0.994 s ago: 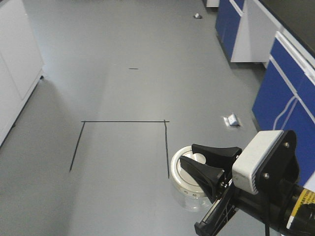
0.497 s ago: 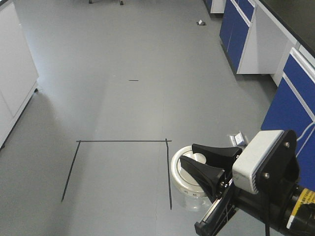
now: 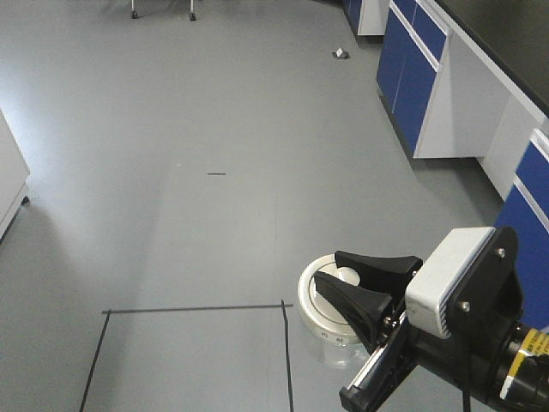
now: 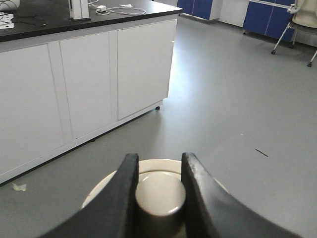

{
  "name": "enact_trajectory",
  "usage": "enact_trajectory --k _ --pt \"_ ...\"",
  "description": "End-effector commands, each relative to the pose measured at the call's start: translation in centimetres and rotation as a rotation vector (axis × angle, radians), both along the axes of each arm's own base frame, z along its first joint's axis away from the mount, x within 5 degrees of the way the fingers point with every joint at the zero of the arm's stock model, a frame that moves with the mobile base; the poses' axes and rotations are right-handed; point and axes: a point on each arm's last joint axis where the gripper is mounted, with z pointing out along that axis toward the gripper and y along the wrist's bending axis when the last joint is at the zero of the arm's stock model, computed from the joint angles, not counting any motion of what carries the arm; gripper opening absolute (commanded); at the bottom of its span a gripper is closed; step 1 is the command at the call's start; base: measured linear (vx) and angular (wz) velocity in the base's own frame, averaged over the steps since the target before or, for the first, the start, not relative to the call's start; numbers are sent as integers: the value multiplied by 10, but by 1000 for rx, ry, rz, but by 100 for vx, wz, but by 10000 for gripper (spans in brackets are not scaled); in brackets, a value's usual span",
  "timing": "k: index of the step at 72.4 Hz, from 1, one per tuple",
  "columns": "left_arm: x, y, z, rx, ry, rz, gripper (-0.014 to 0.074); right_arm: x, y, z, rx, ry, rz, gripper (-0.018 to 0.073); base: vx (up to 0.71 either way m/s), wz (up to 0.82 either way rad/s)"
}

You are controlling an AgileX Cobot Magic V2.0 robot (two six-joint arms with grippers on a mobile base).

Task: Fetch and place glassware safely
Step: 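Drive the base across the floor toward the blue cabinets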

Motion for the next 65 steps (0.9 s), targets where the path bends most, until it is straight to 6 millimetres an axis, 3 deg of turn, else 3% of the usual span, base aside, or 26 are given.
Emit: enact_trajectory --k 1,65 --pt "0 0 14 -23 -83 -1 -7 1 2 23 96 -117 7 -1 59 4" --pt "0 0 14 -23 -83 -1 -7 1 2 23 96 -117 7 -1 68 4"
